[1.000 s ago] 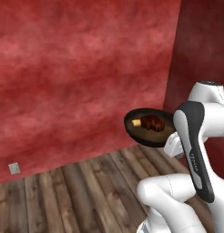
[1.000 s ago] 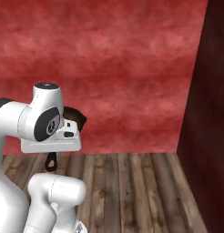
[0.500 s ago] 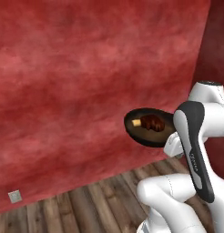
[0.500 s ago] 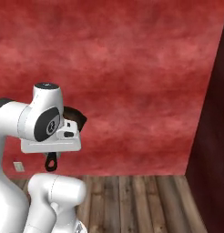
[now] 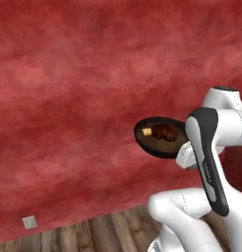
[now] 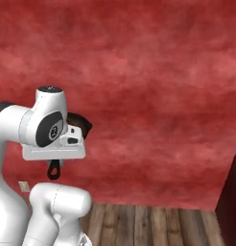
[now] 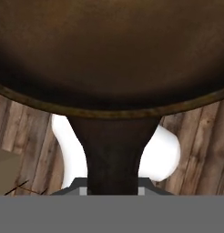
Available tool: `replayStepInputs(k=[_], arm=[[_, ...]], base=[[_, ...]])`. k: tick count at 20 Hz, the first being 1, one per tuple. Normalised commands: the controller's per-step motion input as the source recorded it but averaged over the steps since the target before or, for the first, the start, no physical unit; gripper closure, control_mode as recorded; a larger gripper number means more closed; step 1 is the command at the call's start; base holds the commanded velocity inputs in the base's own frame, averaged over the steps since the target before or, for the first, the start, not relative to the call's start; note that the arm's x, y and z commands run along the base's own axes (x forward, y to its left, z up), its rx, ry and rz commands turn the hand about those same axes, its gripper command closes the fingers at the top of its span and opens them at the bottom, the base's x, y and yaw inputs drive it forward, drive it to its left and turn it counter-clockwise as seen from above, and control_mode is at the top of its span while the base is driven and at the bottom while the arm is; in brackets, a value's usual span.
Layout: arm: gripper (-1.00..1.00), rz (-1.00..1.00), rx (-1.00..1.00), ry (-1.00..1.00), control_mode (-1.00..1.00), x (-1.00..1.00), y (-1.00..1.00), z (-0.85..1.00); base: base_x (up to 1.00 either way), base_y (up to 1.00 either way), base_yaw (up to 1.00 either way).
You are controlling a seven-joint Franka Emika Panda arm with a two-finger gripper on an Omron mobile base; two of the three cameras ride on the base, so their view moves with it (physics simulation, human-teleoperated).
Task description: Pick up the pan with the steak in it and place it on the dining table. Then place the steak on the plate.
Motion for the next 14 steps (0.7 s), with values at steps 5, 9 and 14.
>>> replayStepInputs(k=[5,9,14], arm=[[1.00,0.00,0.00,0.00,1.00,0.00,0.00,0.00],[1.00,0.00,0.00,0.00,1.00,0.00,0.00,0.00],[1.00,0.00,0.00,0.00,1.00,0.00,0.00,0.00]], base=[[-0.08,0.00,0.44],[-0.07,0.00,0.45],[-0.10,0.00,0.43]])
